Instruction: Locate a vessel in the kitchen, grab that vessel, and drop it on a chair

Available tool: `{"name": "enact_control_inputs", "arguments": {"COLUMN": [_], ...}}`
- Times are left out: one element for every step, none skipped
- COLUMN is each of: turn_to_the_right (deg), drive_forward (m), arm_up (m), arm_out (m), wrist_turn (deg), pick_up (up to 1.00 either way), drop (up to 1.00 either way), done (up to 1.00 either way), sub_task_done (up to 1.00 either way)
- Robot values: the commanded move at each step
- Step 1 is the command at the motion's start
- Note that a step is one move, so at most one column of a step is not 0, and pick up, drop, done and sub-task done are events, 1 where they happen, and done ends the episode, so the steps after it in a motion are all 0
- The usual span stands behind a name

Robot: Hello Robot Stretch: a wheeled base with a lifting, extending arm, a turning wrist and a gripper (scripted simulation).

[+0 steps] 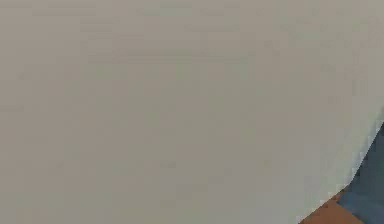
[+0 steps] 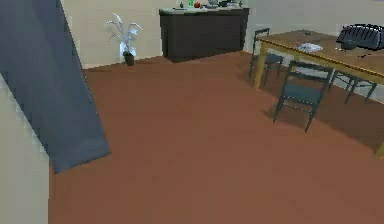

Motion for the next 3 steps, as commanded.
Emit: {"name": "enact_control_inputs", "arguments": {"turn_to_the_right": [45.0,45.0,45.0], "drive_forward": [0.00,0.00,0.00], "arm_up": [0.00,0.00,0.00], "arm_out": [0.00,0.00,0.00], "wrist_turn": [0.0,0.0,0.0], "pick_up": [0.00,0.00,0.00], "drop": [0.00,0.00,0.00], "done": [0.00,0.00,0.00], "sub_task_done": [0.00,0.00,0.00]}}
